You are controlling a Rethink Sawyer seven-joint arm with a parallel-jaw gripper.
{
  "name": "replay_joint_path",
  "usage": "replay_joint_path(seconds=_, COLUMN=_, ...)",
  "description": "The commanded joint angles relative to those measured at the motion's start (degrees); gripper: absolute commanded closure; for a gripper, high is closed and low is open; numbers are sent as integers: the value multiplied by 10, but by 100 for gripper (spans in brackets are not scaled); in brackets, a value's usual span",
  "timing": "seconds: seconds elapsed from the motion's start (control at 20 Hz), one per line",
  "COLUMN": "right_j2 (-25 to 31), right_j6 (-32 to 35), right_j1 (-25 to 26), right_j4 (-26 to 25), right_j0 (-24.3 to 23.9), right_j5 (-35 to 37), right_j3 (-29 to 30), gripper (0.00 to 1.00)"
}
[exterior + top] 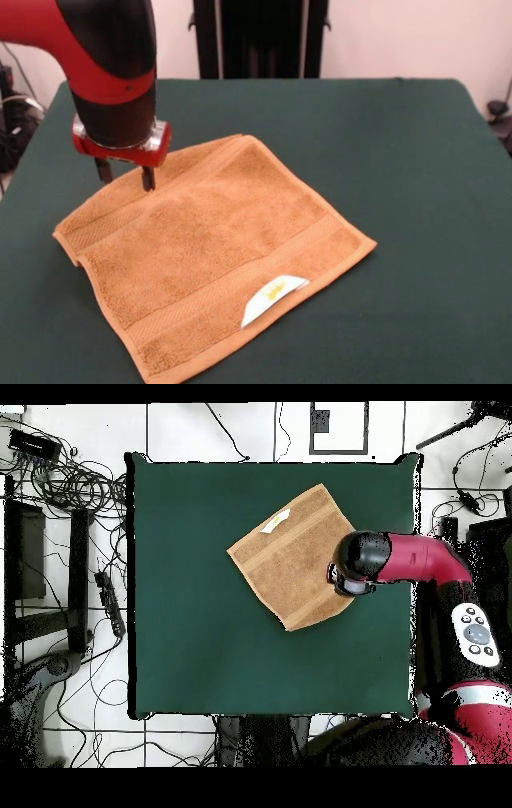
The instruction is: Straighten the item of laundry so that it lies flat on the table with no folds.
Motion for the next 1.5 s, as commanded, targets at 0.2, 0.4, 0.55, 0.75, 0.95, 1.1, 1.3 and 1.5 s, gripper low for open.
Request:
replay_joint_path(seconds=0.2, right_j2=-73, right_j6=176, right_j1=73, right_j4=38, right_j0=55, right_j5=11, right_j3=-11, gripper=0)
replay_joint_path(seconds=0.4, right_j2=-66, right_j6=161, right_j1=81, right_j4=92, right_j0=52, right_j5=42, right_j3=-17, gripper=0)
replay_joint_path(seconds=0.55, right_j2=-59, right_j6=159, right_j1=87, right_j4=146, right_j0=46, right_j5=73, right_j3=-16, gripper=0)
replay_joint_path(seconds=0.75, right_j2=-47, right_j6=167, right_j1=88, right_j4=225, right_j0=34, right_j5=97, right_j3=-5, gripper=0)
replay_joint_path(seconds=0.95, right_j2=-40, right_j6=172, right_j1=64, right_j4=299, right_j0=26, right_j5=107, right_j3=41, gripper=0)
replay_joint_path(seconds=1.1, right_j2=-59, right_j6=172, right_j1=49, right_j4=320, right_j0=37, right_j5=119, right_j3=57, gripper=0)
replay_joint_path(seconds=1.3, right_j2=-96, right_j6=164, right_j1=51, right_j4=315, right_j0=60, right_j5=137, right_j3=44, gripper=0)
replay_joint_path(seconds=1.5, right_j2=-118, right_j6=152, right_j1=76, right_j4=303, right_j0=72, right_j5=136, right_j3=13, gripper=0)
